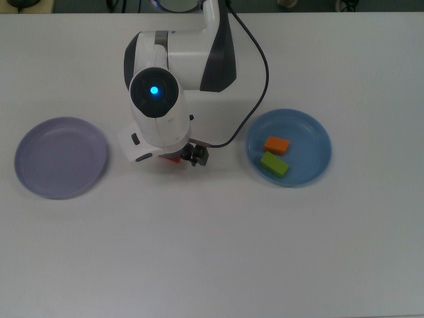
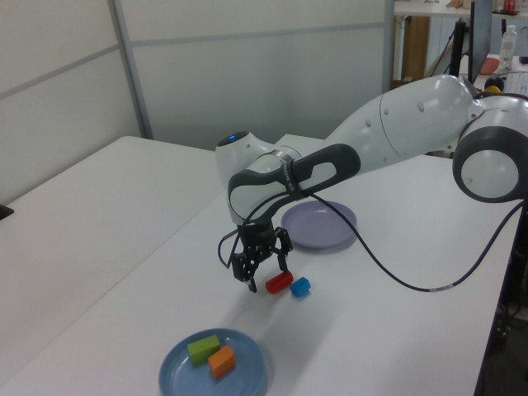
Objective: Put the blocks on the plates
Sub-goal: 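Move the gripper over the red block, lower and grasp it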
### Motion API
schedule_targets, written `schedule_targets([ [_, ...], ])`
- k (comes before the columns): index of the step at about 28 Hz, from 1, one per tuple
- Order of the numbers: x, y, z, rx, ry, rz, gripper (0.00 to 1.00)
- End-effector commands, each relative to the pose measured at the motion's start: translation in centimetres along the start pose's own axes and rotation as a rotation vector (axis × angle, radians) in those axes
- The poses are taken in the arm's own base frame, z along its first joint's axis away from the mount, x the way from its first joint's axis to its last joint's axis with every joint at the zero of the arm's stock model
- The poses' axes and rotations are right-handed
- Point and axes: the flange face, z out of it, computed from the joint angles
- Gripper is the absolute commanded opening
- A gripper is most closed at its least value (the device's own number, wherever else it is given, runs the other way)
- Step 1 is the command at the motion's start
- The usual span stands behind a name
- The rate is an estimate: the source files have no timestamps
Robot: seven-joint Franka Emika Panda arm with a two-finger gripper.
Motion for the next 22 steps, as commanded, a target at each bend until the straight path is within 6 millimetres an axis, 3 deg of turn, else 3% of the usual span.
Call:
schedule_targets([
  [1,-0.5,1.5,-0.6,-0.012,-0.022,-0.023,1.0],
  [6,-0.9,2.2,-1.9,-0.037,-0.03,-0.027,1.0],
  [22,-1.2,2.3,-0.3,-0.081,-0.048,-0.039,1.0],
])
